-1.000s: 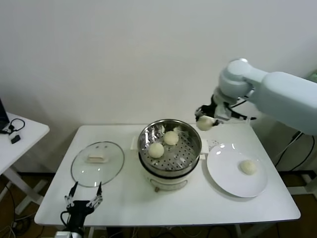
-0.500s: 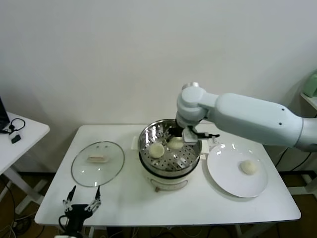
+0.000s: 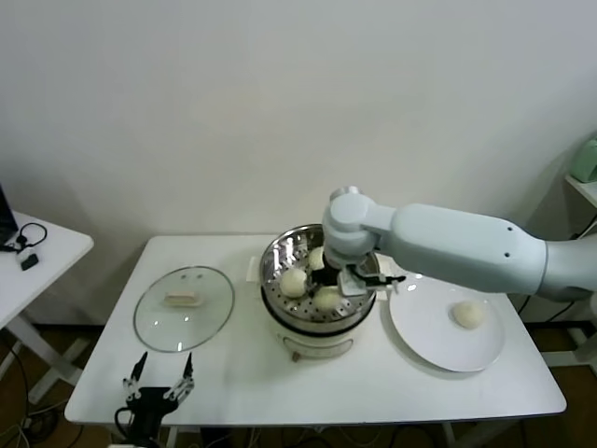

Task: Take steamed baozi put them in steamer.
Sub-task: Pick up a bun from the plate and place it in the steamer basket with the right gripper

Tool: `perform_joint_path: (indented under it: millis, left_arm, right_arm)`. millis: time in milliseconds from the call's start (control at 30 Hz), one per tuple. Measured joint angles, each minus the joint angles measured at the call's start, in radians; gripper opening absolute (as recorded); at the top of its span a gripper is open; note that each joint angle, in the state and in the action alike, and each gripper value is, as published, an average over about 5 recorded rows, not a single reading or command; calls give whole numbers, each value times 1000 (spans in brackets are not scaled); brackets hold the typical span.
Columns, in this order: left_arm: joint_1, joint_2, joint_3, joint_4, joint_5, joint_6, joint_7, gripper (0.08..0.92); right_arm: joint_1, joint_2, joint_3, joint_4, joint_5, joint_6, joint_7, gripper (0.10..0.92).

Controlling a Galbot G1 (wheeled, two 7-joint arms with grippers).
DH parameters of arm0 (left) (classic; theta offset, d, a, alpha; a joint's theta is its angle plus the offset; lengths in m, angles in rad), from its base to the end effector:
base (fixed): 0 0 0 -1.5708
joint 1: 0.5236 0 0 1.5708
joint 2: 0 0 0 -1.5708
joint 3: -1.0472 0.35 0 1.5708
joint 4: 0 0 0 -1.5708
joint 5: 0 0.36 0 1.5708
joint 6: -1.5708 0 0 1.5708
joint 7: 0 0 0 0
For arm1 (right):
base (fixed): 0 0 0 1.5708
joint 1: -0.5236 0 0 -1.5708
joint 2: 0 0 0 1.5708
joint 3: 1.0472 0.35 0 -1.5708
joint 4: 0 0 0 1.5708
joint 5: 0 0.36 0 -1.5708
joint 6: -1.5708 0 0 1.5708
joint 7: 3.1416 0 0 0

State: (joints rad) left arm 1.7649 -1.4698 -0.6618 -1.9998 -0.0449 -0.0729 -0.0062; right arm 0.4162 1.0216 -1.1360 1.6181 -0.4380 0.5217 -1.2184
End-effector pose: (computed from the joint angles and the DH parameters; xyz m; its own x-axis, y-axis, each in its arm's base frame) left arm 0.1162 0.0651 -0.3599 -0.9764 -0.0810 0.2001 -0.0567 0.9906 0.1243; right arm 0.4648 0.1317 -0.0822 -0.2097 -0.0749 0.9749 0.0992 -0.9935 -0.0550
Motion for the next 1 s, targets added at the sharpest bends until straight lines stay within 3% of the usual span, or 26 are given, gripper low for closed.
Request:
perform_joint_path:
  millis: [700,1000]
  left_arm:
    - [-5,0,0,12,9,-2,0,823]
    - [-11,0,0,14,10,0,-1,823]
  right_arm:
    - [-48,5,3,-8,-68,47,18,699]
    - [-53,5,13,-13,-75,58,25,819]
